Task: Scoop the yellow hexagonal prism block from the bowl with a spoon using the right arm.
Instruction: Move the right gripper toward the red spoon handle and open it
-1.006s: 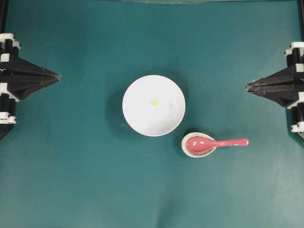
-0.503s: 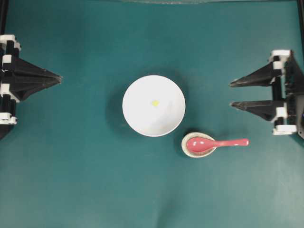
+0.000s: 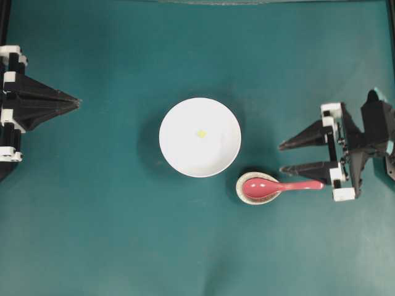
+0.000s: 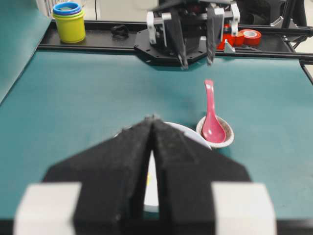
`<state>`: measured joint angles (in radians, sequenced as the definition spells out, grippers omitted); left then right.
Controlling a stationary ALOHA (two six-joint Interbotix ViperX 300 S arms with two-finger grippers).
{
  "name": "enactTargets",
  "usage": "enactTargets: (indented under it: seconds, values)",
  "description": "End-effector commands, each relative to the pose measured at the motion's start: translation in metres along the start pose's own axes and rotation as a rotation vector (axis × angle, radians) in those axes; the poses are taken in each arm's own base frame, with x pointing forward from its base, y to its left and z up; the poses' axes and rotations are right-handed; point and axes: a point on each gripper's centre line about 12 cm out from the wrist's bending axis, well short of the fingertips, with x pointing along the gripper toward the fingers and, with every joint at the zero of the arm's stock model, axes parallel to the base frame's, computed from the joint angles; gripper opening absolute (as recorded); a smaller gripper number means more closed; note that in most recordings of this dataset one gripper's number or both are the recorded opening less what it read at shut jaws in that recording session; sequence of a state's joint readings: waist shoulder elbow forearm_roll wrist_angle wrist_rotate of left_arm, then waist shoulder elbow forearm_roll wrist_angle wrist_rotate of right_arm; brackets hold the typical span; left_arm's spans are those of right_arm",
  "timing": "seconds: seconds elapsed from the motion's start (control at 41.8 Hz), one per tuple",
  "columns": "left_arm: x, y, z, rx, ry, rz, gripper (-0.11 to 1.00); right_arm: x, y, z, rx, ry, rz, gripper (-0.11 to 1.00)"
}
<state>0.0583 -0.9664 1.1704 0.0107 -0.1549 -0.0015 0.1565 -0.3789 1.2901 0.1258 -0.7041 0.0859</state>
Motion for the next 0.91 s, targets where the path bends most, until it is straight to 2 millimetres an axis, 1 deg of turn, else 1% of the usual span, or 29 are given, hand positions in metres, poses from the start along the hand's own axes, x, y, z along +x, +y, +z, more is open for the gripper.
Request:
enactTargets:
  seconds: [0.0,0.311,0.527,0.694,0.886]
  values:
    - [0.002,0.0,0.01,0.005,-0.026,0.001,0.0,0.003,0.004,-0.004,0.015,-0.023,0.008,0.55]
    - [0.002,0.0,0.009,0.003,-0.017,0.001,0.0,0.007,0.013,-0.037,0.019,-0.014,0.008,0.55]
    - [0.002,0.0,0.008,0.003,-0.011,0.002,0.0,0.004,0.017,-0.063,0.019,0.05,-0.019,0.55]
    - [0.002,0.0,0.008,0.003,-0.009,0.002,0.0,0.003,0.022,-0.072,0.016,0.074,-0.023,0.55]
    - [0.002,0.0,0.008,0.001,-0.009,0.002,0.0,0.002,0.025,-0.076,0.01,0.094,-0.016,0.55]
